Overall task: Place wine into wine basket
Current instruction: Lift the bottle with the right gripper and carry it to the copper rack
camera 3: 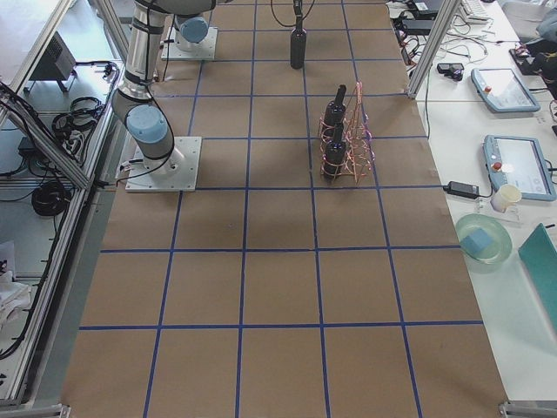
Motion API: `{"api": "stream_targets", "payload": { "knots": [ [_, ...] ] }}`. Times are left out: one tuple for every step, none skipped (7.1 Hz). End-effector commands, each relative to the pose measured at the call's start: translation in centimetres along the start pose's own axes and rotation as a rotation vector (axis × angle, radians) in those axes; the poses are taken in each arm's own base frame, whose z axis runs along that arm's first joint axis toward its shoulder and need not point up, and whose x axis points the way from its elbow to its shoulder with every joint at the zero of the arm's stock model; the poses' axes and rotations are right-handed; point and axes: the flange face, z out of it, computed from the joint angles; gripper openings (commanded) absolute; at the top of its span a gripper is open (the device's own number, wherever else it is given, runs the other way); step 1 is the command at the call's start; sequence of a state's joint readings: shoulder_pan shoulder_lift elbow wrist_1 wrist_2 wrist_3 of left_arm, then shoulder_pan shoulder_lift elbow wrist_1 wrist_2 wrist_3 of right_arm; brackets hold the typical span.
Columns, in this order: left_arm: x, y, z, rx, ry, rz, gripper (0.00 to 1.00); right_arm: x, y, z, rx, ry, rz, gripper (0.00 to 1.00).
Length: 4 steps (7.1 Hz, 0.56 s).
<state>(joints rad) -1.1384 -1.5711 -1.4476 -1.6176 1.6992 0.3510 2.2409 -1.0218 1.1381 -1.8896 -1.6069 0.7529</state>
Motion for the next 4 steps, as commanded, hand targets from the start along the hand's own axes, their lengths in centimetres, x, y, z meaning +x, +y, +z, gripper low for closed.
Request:
{"api": "stream_targets", "payload": {
  "knots": [
    [-1.0, 0.2, -0.2, -0.009, -0.036, -0.026, 1.0, 1.7, -0.2, -2.2, 0.01, -0.003, -0.008, 0.27],
    [-1.0, 0.2, -0.2, -0.008, -0.033, -0.025, 1.0, 4.8, -0.5, -3.6, 0.006, 0.0, 0.019, 0.26],
    [-1.1, 0.2, -0.2, -0.007, -0.037, -0.027, 1.0, 9.4, -1.7, -5.7, 0.002, -0.01, 0.046, 0.26],
    [-1.2, 0.2, -0.2, -0.006, -0.037, -0.029, 1.0, 14.0, -2.7, -8.2, -0.019, -0.023, 0.031, 0.26]
  ]
}}
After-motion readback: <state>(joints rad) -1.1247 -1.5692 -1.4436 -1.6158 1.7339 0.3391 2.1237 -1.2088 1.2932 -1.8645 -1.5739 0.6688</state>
